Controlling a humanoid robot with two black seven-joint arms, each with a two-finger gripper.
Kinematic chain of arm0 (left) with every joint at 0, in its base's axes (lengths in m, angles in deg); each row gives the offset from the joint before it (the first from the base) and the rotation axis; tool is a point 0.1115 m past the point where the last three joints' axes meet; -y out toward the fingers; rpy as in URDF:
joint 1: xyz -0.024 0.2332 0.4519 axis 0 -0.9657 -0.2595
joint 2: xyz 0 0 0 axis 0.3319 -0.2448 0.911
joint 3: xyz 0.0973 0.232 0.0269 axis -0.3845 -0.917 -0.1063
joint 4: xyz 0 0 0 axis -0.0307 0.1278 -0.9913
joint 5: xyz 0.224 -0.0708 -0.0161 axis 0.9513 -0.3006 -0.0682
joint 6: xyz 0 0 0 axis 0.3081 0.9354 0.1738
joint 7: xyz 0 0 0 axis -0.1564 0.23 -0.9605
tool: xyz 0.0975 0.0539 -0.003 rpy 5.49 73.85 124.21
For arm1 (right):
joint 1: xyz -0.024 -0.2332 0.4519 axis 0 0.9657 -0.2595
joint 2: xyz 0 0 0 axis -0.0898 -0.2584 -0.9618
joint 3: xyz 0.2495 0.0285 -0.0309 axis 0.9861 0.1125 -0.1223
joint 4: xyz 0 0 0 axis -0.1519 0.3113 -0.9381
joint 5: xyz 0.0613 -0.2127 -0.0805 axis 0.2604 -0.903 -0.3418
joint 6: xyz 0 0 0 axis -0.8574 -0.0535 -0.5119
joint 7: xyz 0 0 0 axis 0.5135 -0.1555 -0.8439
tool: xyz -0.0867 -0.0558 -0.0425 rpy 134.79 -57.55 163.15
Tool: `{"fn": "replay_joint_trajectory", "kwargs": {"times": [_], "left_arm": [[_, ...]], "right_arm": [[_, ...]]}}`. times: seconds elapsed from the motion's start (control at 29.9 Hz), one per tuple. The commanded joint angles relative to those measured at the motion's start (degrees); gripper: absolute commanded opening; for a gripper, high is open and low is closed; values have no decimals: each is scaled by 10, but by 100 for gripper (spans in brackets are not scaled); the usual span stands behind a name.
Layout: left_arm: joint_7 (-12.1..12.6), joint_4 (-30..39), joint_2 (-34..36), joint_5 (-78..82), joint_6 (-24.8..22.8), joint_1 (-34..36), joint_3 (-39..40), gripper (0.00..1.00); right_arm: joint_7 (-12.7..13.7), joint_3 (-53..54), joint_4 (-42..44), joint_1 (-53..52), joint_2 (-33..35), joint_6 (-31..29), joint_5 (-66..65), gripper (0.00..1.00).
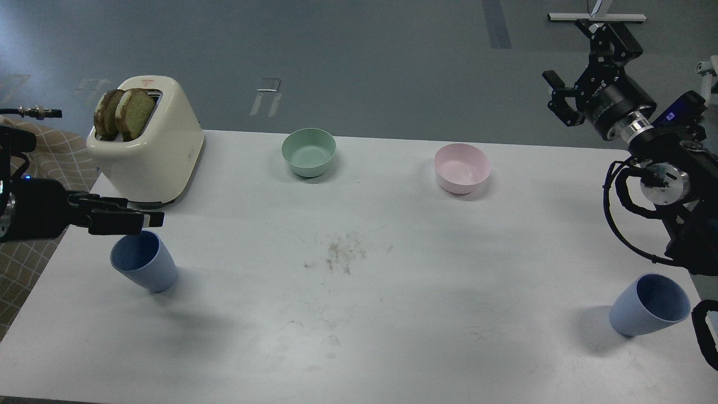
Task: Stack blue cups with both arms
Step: 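Lower the left gripper to the blue cup nearest it and grasp it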
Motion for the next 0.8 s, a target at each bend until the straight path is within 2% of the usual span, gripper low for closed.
{"fn": "replay_joint_trajectory", "kwargs": {"times": [0.0,0.17,0.27,0.53,0.67,0.77], "left_arm": [[0,-32,-13,1,12,-21,-7,98],[0,-66,-39,2,48,-33,-32,98],[0,-104,-60,13,56,-35,-35,98],[0,-133,-80,20,74,-58,-40,96],[0,-151,-86,24,74,-59,-40,92],[0,-161,-86,45,77,-65,-40,84]], "right_arm": [[0,-2,-2,1,-3,0,0,100],[0,-2,-2,1,-2,0,0,100],[0,-2,-2,1,-1,0,0,100],[-1,-2,0,6,-1,0,0,100],[-1,-2,0,6,-1,0,-1,100],[-1,-2,0,6,-1,0,-1,100]]}}
